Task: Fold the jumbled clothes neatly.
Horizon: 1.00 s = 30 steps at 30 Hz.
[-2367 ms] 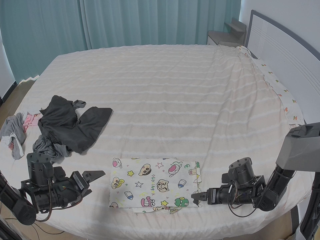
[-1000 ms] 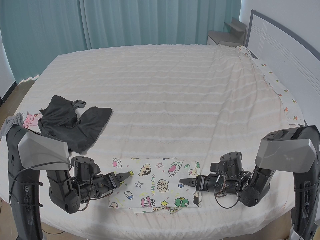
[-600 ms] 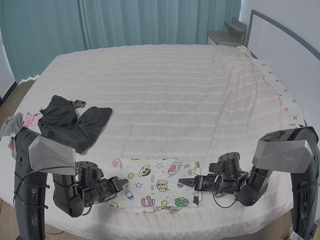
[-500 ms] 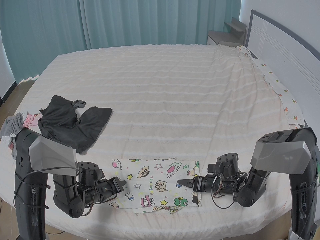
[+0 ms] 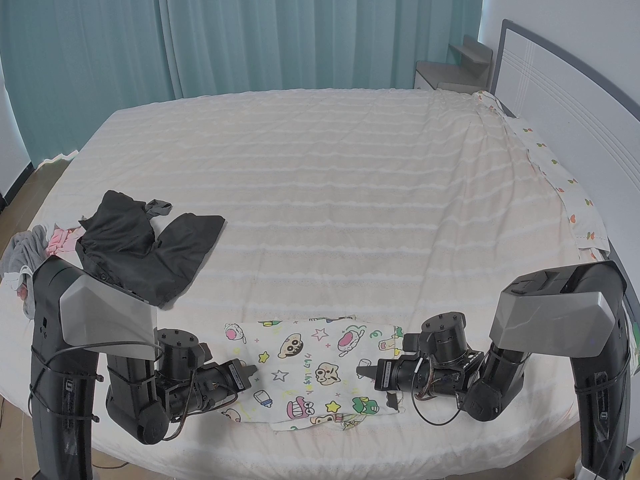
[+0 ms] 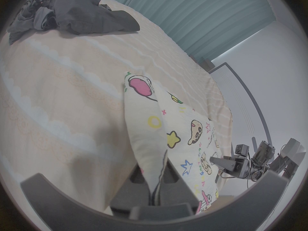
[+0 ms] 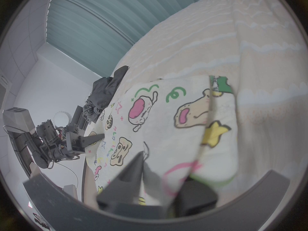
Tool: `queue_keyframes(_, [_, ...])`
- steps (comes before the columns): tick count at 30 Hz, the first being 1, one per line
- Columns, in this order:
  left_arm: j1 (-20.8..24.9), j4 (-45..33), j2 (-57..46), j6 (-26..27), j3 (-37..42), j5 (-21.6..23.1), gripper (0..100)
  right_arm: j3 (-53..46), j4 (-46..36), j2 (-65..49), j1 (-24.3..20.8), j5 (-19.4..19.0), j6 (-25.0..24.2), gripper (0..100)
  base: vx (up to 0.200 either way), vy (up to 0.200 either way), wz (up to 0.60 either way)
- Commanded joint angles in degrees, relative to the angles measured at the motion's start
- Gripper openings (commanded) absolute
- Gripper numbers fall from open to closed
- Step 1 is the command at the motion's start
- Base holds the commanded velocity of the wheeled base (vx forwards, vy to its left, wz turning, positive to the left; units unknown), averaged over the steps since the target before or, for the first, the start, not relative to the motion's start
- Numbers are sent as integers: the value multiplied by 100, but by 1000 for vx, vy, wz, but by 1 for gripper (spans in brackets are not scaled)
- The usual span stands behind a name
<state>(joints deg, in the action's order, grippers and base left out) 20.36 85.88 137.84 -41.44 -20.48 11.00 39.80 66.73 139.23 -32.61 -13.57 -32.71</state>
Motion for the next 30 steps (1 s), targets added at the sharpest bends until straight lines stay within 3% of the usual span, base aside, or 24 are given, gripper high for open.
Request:
queue_keyframes(1, [12,-1,-187,-75,88,-1,0,-60,191,17,-17,-5,1,0,0,0,0])
queue_keyframes(11, [21,-362,-706,-436,27,-36,0,-122,323,25,-17,-5,-16,0,0,0,0])
queue_keyframes(30, [12,-494,-820,-444,53,-36,0,-122,341,-10,-17,3,-16,0,0,0,0])
